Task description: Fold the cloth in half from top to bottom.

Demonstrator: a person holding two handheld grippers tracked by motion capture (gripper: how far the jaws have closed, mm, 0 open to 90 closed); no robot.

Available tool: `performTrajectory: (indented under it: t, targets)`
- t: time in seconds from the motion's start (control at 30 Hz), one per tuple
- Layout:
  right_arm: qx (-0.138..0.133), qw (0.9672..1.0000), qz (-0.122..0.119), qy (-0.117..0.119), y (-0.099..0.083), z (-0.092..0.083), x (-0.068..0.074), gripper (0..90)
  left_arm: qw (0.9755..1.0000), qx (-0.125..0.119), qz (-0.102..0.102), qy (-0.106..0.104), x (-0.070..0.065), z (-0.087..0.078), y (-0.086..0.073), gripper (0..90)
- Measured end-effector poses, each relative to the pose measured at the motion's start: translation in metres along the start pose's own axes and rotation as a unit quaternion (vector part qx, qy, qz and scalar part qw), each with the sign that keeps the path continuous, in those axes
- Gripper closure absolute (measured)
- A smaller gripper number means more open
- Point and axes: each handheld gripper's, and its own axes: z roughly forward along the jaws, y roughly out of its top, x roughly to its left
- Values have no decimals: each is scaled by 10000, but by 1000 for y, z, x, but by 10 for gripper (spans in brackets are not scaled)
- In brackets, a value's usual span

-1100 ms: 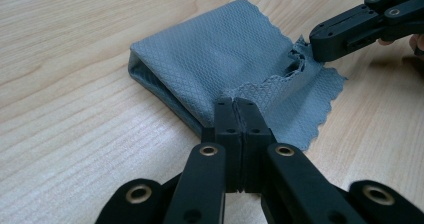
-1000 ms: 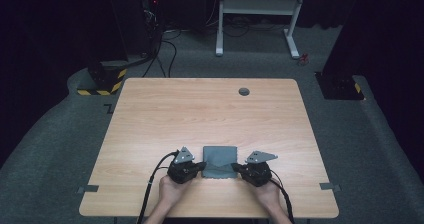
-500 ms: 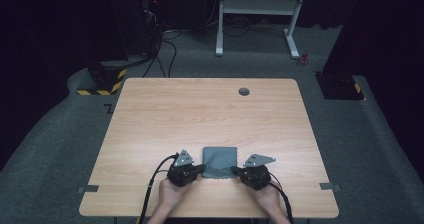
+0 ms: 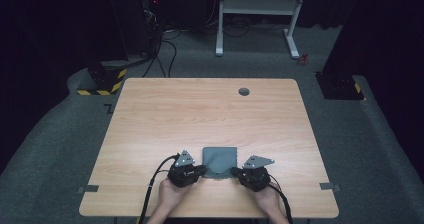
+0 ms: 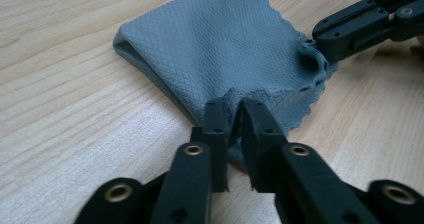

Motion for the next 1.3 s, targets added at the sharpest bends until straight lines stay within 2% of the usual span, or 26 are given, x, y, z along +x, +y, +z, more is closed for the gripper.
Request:
performTrajectory:
  t: [0.17, 0.27, 0.43, 0.53, 0.6, 0.67, 0.77, 0.83, 0.97, 1.07, 1.2, 1.3]
  targets:
    - [-5, 10000, -9, 31, -3, -5, 1, 786, 9999, 0, -72, -88, -2, -3, 0, 673]
    - [-95, 9999, 36, 70, -5, -13, 0, 788, 9998, -46, -40, -192, -4, -11, 0, 634]
    - [-294, 9994, 133, 136, -2, -25, -4, 840, 9992, -286, -33, -266, -4, -27, 8, 626]
    - [-384, 9991, 161, 83, 4, -25, -6, 864, 9993, -333, 7, -152, -3, -26, 17, 637]
    - [-331, 9993, 137, 63, 11, -19, -5, 867, 9996, -281, 46, 6, -2, -19, 24, 642]
    - [-234, 9996, 99, 79, 15, -10, -3, 867, 9998, -107, 148, 104, -3, -10, 29, 642]
    - [-98, 9999, 46, 102, 16, 1, 1, 852, 9995, 173, 281, 29, -7, 1, 28, 622]
    - [-33, 9999, 17, 119, 14, 4, 3, 830, 9990, 276, 353, -28, -8, 3, 24, 603]
    - [135, 9998, -163, 16, 8, 3, 6, 785, 9985, 393, 365, -95, -9, 1, 15, 592]
    - [209, 9995, -225, -77, 4, 2, 5, 774, 9977, 482, 451, -130, -11, -2, 9, 575]
    - [229, 9994, -183, -186, 4, -2, 2, 766, 9972, 549, 442, -231, -13, -8, 6, 527]
    - [92, 9997, -8, -227, 8, -5, -5, 755, 9981, 408, 287, -350, -10, -16, 6, 504]
